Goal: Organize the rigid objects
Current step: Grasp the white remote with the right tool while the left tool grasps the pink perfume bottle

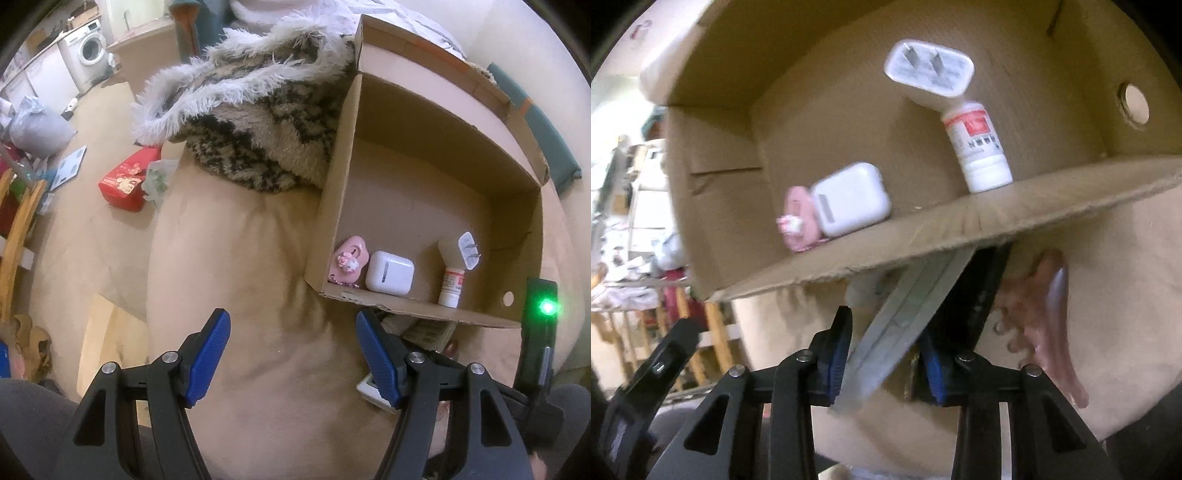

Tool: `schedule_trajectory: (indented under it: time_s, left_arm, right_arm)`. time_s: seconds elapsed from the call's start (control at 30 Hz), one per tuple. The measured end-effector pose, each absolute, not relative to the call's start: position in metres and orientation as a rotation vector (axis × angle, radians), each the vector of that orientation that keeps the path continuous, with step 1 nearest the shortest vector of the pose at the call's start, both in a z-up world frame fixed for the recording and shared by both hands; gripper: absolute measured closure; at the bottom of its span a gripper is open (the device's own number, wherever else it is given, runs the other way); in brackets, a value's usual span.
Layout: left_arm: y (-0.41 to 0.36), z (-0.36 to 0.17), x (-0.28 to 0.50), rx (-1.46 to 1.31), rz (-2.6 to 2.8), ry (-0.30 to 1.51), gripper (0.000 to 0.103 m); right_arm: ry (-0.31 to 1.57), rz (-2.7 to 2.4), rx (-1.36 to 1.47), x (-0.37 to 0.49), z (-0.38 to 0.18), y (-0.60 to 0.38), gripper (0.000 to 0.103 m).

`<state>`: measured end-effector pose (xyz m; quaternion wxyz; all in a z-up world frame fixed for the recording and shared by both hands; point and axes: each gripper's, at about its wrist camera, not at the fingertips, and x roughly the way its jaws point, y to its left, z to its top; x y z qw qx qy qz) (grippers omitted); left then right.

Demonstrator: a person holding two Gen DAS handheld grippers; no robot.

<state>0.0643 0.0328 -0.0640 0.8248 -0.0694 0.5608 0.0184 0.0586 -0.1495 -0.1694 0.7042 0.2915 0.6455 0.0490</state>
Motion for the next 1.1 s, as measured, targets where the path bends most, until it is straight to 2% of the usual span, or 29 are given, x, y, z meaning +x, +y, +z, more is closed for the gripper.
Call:
schedule_trajectory:
  time_s: [0.2,0.53,0.6,0.77,1.1]
  left_arm:
    - [0.027,-0.068,0.064,-0.134,0.03,1.197,0.035]
    - [0.006,-0.095,0.063,-0.079,-0.094,1.296,0.035]
    - [-0.001,-0.106,0.065,-0.082,-0.132,1.341,0.039]
    - [-0.034,-0.132,0.07,-0.051,-0.232,1.432,0.055]
    - [-0.083,-0.167,0.079,0.18,-0.282,1.442,0.056]
  right_arm:
    - [1.437,0.085,0.694,0.048,-0.165,-0.157,0.077]
    - [1.426,0.217,0.46,0.023,-0.12,-0.184,0.08]
    - [1.41,0.221,0.436,0.027,-0.115,-0.192,0.08]
    - [1.403,0.275,0.471,0.024,-0.132,-0.205,0.08]
    - [1.371,0.286,0.589,0.021,-0.131,-0.224,0.08]
